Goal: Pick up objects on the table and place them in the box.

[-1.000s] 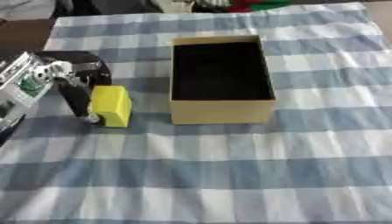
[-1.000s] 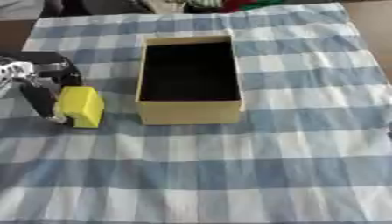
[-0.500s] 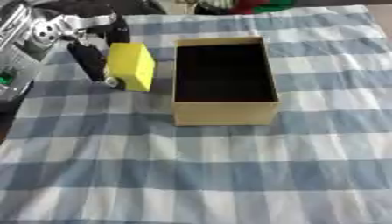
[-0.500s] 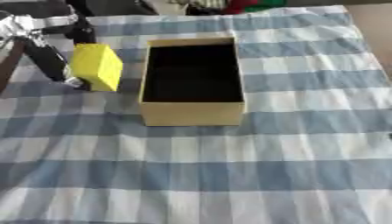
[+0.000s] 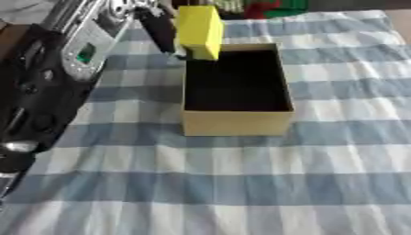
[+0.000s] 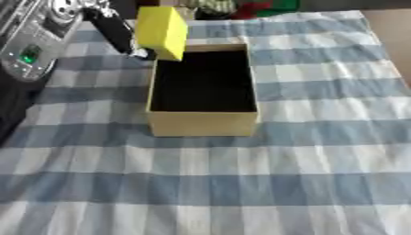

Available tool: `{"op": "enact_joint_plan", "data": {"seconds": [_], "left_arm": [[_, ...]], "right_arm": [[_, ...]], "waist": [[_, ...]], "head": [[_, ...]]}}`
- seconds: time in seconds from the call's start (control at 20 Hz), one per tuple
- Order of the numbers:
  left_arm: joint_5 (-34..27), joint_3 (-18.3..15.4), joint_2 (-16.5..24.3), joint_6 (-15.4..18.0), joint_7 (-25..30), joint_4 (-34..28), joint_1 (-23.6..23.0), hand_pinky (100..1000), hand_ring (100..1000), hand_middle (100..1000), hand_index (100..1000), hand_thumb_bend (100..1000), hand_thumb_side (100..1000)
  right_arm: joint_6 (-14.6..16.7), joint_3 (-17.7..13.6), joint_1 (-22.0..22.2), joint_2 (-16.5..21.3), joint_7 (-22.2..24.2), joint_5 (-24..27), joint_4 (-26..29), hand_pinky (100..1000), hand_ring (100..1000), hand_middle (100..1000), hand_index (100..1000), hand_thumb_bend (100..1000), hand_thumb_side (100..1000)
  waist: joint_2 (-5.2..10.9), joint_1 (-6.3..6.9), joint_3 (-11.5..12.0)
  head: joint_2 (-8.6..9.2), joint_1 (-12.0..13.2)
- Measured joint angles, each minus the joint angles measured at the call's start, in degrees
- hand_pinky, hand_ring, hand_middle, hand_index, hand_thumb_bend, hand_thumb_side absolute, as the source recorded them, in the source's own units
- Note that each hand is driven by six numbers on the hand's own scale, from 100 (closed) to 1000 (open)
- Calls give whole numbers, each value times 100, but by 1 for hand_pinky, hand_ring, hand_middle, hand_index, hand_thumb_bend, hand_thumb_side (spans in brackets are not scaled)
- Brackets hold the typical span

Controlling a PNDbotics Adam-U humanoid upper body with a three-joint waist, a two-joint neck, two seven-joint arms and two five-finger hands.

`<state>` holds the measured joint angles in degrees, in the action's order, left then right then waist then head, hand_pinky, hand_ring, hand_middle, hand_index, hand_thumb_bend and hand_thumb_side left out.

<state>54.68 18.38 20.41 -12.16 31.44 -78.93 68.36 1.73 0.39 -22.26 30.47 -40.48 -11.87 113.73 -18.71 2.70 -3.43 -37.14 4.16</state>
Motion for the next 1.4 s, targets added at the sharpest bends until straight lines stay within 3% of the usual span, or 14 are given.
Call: {"op": "enact_joint_plan", "data": {"seconds": [0.25, 0.6, 1.2, 1.4], "left_arm": [[485, -111, -463, 209, -737, 438, 145, 791, 675, 514, 561, 259, 100], [858, -91, -1003, 304, -1122, 716, 87, 790, 678, 526, 574, 275, 100], [1166, 116, -1190, 402, -1036, 1045, -245, 796, 694, 546, 597, 376, 100], [1143, 153, -1190, 500, -863, 1072, -279, 835, 762, 652, 715, 508, 100]], "right_arm": [[32, 1, -106, -65, 9, 36, 0, 830, 779, 739, 812, 100, 598], [73, 1, -191, -116, -32, 66, 0, 831, 780, 740, 812, 100, 599], [92, -1, -161, -153, -65, 77, 0, 830, 779, 739, 813, 100, 600], [77, -2, -138, -154, -72, 77, 0, 830, 779, 738, 813, 100, 600]], "waist": [[-53, -12, -121], [-75, -40, -176], [-79, -36, -172], [-79, -32, -168]], "head": [[102, 159], [106, 232], [100, 168], [98, 150]]}}
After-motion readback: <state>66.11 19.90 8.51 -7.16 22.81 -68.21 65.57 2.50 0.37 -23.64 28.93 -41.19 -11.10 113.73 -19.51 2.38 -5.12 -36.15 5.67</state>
